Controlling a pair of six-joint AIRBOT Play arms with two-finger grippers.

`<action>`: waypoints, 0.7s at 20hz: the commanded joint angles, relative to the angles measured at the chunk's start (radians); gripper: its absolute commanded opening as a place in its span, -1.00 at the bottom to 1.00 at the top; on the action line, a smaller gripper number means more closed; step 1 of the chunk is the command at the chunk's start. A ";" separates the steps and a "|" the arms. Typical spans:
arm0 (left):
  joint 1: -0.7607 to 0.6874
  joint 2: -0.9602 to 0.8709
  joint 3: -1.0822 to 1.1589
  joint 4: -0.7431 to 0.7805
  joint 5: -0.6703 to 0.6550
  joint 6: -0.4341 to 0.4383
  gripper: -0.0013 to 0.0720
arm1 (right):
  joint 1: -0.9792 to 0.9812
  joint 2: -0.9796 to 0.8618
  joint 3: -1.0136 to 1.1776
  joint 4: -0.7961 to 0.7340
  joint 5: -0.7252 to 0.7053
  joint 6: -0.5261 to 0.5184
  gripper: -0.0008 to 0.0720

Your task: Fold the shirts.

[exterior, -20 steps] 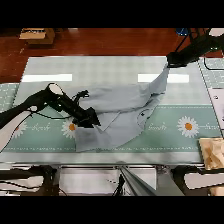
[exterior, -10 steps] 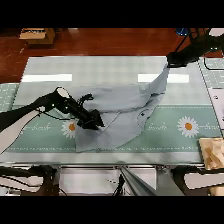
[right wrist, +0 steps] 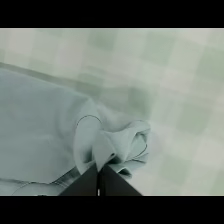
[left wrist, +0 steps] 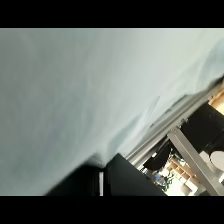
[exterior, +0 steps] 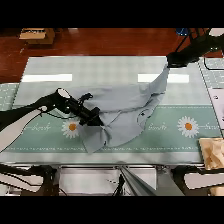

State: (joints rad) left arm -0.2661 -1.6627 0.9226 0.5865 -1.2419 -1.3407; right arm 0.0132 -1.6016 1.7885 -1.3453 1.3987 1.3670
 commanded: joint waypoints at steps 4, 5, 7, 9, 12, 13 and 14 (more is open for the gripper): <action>0.059 0.059 0.001 -0.035 -0.165 0.077 -0.91 | 0.000 -0.001 0.001 0.000 0.002 0.000 -0.94; 0.072 0.092 0.002 -0.053 -0.170 0.077 -0.91 | 0.000 -0.001 0.001 0.000 0.003 0.000 -0.94; 0.104 0.169 0.018 -0.091 -0.194 0.085 -0.91 | 0.000 0.000 0.001 0.000 0.005 0.000 -0.94; 0.139 0.242 0.069 -0.119 -0.254 0.084 -0.91 | 0.000 0.005 0.001 0.001 0.008 0.000 -0.94; 0.193 0.335 0.193 -0.120 -0.340 0.069 -0.91 | 0.000 0.046 0.001 0.000 0.001 -0.011 -0.94; 0.216 0.363 0.245 -0.120 -0.360 0.059 -0.91 | 0.000 0.069 0.001 0.000 -0.007 -0.015 -0.94; 0.239 0.390 0.299 -0.120 -0.372 0.044 -0.91 | 0.000 0.101 0.001 0.000 -0.020 -0.015 -0.94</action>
State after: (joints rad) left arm -0.0822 -1.3537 1.1057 0.4789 -1.5425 -1.2724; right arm 0.0132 -1.5524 1.7885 -1.3453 1.3991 1.3613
